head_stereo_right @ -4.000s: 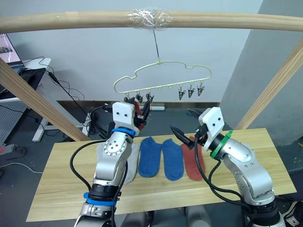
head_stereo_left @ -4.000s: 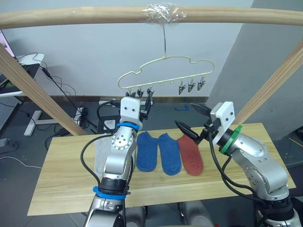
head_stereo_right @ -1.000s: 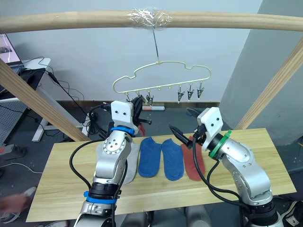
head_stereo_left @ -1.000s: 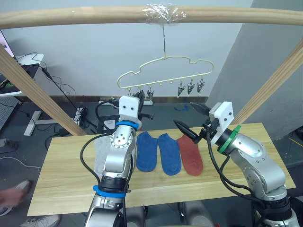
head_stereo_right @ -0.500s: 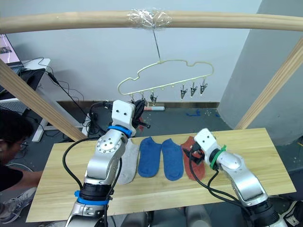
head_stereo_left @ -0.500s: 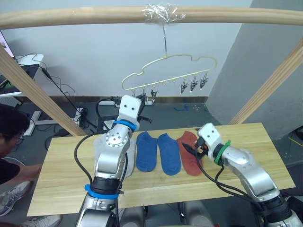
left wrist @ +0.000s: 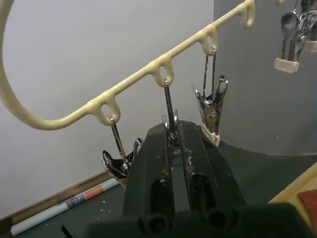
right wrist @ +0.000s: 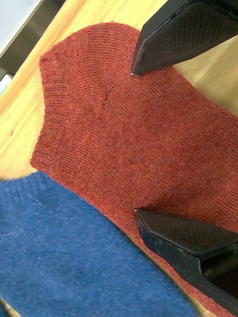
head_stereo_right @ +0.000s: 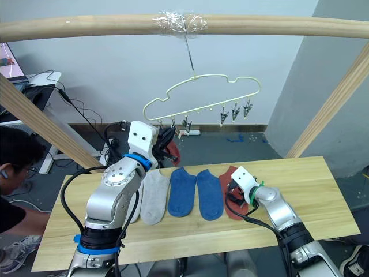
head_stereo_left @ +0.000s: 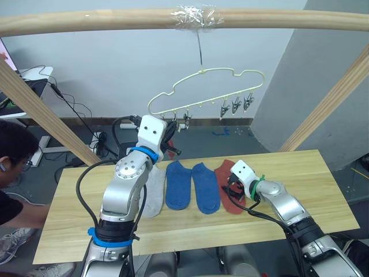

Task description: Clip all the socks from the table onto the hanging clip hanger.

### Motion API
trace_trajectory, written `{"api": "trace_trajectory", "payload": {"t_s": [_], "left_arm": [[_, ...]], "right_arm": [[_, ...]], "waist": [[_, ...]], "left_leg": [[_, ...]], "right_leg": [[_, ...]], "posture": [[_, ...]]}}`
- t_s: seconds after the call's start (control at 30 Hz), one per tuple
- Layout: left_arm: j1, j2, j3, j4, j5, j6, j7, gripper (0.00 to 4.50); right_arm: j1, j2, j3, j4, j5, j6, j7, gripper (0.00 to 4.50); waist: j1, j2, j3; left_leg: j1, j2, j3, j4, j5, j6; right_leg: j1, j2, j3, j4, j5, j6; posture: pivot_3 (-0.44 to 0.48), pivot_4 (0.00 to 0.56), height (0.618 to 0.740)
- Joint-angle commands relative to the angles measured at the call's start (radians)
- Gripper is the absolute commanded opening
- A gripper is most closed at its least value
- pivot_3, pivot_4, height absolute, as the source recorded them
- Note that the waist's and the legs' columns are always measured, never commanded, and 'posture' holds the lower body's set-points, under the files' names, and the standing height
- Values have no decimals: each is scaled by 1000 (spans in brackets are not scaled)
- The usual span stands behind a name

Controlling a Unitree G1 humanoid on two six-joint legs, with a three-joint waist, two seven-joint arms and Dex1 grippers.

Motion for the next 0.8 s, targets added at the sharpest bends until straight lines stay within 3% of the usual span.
{"api": "trace_trajectory", "payload": {"t_s": [0.03,0.1,0.47,0.8], "left_arm": [[21,4,-5,-19,-1,20,1,1],[25,5,-2,-21,-1,22,1,0],[33,8,26,-39,-85,102,-41,0],[-4,22,194,-51,-401,423,-86,0]], "right_arm": [[15,4,-2,19,-10,7,25,4320],[26,1,2,24,-19,6,32,3932],[101,-52,-48,-74,-12,-24,44,72],[201,-115,-101,-492,13,-42,64,26]], "waist": [[0,1,-1],[1,1,-2],[3,2,-17],[-1,3,-18]], "left_leg": [[0,0,0,0,0,0],[1,0,0,0,0,0],[2,0,0,0,0,0],[2,2,0,0,0,0]], "right_leg": [[0,0,0,0,0,0],[0,0,0,0,0,0],[2,0,0,0,0,0],[2,2,0,0,-1,2]], "posture": [[-53,194,740],[-52,193,740],[-54,187,740],[-63,186,740]]}}
